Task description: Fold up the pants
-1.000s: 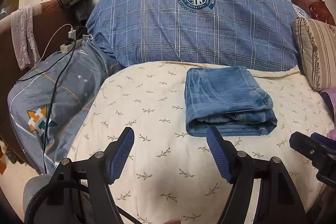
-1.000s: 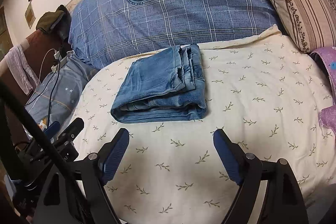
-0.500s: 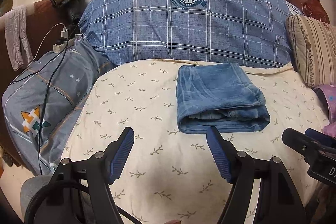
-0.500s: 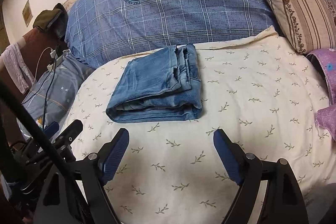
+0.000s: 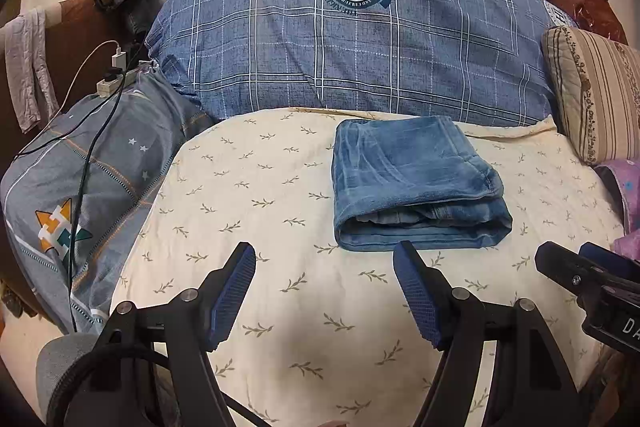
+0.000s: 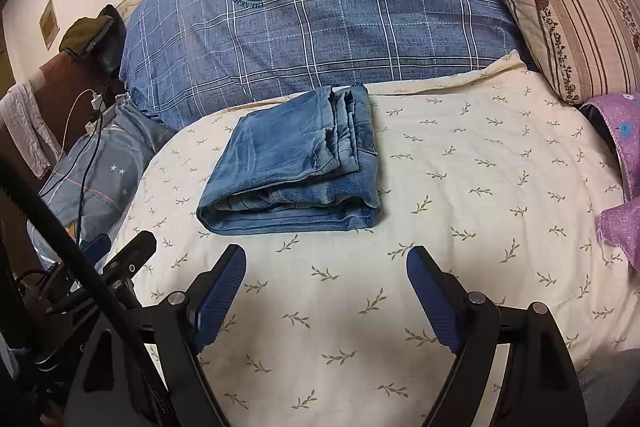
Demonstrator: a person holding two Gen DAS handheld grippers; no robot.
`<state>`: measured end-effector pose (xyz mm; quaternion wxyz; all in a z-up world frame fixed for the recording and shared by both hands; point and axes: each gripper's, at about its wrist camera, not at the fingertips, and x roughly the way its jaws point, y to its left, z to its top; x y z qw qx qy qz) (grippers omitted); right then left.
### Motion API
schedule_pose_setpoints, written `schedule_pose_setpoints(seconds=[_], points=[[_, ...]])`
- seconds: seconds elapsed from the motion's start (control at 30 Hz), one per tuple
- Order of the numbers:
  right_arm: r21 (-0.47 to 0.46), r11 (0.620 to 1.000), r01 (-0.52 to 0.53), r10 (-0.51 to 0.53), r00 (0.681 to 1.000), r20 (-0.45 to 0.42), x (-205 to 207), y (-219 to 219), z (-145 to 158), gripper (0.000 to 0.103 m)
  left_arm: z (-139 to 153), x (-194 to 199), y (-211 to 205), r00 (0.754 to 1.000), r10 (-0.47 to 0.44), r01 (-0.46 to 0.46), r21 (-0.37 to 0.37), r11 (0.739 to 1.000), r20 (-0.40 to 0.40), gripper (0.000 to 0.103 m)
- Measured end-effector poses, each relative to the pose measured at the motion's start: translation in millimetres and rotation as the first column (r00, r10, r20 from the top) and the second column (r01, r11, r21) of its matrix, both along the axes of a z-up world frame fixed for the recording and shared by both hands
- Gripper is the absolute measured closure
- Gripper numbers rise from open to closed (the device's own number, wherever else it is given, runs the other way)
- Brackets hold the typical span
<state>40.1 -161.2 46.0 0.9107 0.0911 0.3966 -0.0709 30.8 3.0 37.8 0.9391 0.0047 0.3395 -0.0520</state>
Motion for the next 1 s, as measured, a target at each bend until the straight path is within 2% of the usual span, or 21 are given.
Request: schedule_pose_setpoints(seconds=[1.0], points=[[-0.006, 1.000, -0.005, 0.005, 1.000, -0.004, 0.4, -0.1, -0.5, 0.019, -0.5, -1.1, -1.1, 1.000, -0.013, 0.013, 0.005, 1.000, 0.002, 0.031]])
